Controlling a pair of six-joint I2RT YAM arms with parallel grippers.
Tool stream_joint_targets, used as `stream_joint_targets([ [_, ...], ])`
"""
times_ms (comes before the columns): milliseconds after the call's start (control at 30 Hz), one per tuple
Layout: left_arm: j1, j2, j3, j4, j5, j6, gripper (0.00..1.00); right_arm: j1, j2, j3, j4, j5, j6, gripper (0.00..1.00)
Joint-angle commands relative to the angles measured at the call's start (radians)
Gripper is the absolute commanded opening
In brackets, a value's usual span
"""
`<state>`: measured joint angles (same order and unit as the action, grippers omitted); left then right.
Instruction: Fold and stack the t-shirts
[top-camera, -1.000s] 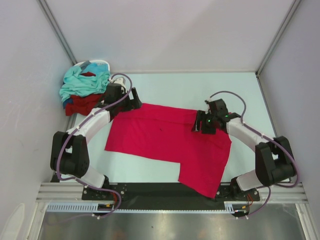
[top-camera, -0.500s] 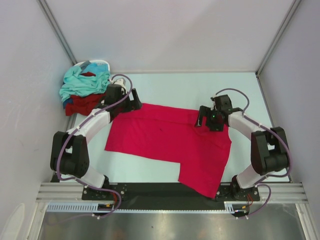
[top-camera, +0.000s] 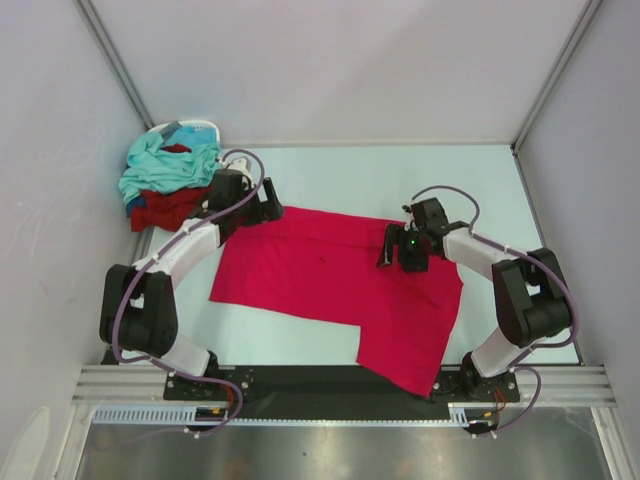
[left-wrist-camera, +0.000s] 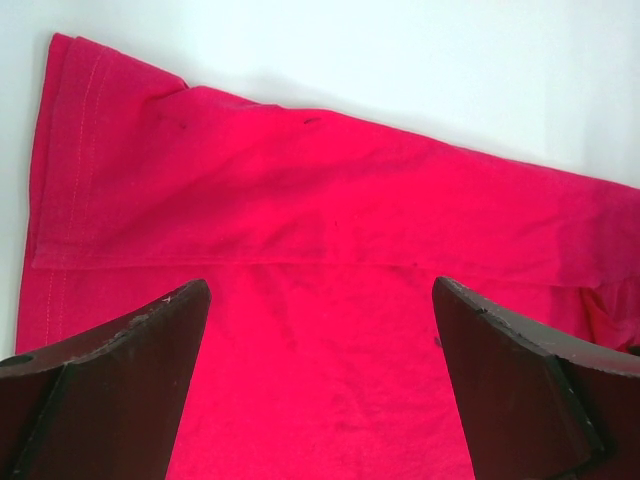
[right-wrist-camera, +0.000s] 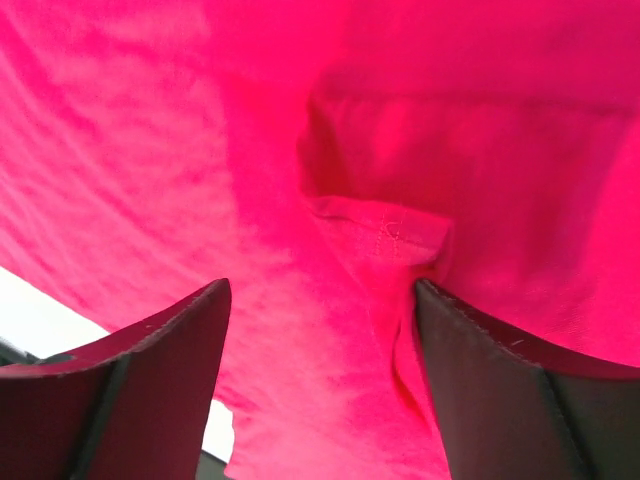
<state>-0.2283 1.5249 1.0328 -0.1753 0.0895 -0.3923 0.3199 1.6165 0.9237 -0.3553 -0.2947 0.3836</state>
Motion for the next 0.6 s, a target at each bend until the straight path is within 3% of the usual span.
stream_joint_targets([
  [0, -0.006, -0.040, -0.011, 0.028, 0.001, 0.001, 1.00, 0.033, -0.043, -0.035, 0.024, -0.032, 0.029, 0.75],
  [133, -0.006, -0.048, -0.017, 0.030, 0.000, 0.003, 1.00, 0.094, -0.067, -0.051, 0.013, -0.043, 0.040, 0.65],
  [267, -0.006, -0.051, -0.020, 0.030, 0.001, 0.006, 1.00, 0.145, -0.101, -0.071, 0.010, -0.125, 0.009, 0.63],
  [467, -0.006, -0.049, -0.025, 0.036, 0.012, 0.003, 0.99, 0.096, -0.219, -0.062, -0.045, -0.061, 0.000, 0.70],
  [567, -0.006, -0.048, -0.025, 0.040, 0.021, 0.000, 0.99, 0.039, -0.233, -0.037, -0.066, -0.014, 0.009, 0.80],
])
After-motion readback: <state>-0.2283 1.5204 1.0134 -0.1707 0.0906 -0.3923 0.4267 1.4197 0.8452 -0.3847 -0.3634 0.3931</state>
